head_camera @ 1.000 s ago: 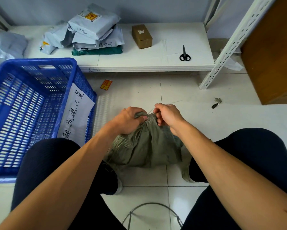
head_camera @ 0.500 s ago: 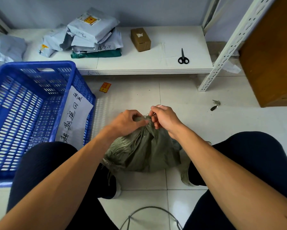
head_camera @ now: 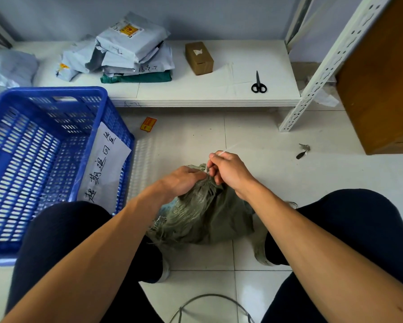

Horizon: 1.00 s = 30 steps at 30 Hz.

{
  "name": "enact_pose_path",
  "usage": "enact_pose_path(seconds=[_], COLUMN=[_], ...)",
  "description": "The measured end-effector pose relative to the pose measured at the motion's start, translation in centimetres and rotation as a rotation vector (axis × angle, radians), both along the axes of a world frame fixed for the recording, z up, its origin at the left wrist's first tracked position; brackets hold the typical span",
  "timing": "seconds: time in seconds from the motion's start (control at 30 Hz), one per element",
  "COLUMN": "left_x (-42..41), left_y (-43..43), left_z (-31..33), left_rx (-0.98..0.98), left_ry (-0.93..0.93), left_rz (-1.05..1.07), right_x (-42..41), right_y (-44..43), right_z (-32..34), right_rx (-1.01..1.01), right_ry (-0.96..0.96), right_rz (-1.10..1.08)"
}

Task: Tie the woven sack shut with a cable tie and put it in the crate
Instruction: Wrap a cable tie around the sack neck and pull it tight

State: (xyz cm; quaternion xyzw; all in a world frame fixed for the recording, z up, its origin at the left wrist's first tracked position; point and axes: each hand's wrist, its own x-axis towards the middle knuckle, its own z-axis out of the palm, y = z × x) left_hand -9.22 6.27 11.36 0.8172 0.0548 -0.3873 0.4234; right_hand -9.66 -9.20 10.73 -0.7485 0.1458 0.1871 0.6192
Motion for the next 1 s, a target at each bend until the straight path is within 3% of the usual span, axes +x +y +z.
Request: enact_pose_path(seconds=[0.5, 1.0], left_x=[-0.8, 1.7], left_y=[-0.6, -2.9], left_z=[-1.3, -0.9], left_rx=[0.122, 0.155], left_ry=[-0.283, -0.361], left_rz=[-0.080, 0.129], right_x=[-0.1, 2.1], right_y=[-0.3, -1.7], right_z=[0.0, -0.2], right_rx=[-0.213, -0.361], right_ry=[-0.091, -0.126], right_rz=[0.065, 0.140])
